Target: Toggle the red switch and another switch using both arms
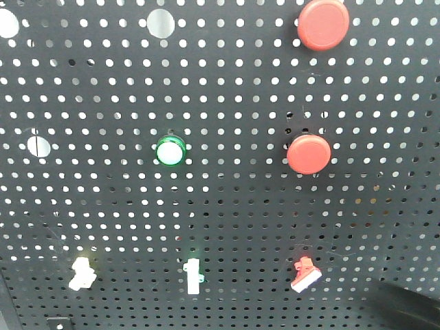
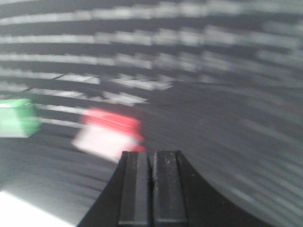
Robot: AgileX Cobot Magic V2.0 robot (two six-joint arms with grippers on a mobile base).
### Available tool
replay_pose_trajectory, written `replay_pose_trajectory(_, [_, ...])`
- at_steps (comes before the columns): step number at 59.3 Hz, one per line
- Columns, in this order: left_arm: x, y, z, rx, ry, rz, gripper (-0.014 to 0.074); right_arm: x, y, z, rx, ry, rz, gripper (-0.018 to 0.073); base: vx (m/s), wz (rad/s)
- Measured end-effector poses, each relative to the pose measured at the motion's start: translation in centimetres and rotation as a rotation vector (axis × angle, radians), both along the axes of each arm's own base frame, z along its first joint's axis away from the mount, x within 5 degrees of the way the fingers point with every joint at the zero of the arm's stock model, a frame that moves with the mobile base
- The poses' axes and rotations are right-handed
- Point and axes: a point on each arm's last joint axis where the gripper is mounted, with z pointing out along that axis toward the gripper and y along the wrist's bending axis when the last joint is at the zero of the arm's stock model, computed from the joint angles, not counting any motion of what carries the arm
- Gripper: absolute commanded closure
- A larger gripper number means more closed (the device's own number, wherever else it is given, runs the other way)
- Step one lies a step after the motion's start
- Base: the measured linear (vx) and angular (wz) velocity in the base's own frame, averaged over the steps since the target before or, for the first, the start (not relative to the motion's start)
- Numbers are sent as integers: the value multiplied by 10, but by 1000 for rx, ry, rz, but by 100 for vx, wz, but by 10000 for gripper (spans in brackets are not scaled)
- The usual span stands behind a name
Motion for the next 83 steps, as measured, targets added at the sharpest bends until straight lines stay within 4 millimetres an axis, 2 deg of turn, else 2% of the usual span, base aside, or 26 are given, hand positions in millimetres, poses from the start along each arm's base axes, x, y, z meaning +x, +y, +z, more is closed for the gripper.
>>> replay_pose_trajectory(6, [0, 0, 0, 0, 0, 0, 594, -28, -27, -26, -18, -54, -166, 566, 0, 0])
replay_pose_trajectory(14, [0, 0, 0, 0, 0, 0, 594, -55, -44, -70, -57, -52, -332, 566, 0, 0])
replay_pose_trajectory(18, [0, 0, 0, 0, 1, 0, 594, -62, -47, -81, -63, -26, -375, 566, 0, 0])
replay_pose_trajectory(28, [0, 0, 0, 0, 3, 0, 594, -66, -49, -94, -83, 94, -400, 566, 0, 0])
replay_pose_trajectory(83, [0, 0, 0, 0, 3, 0, 594, -66, -47, -97, -47, 127, -392, 566, 0, 0])
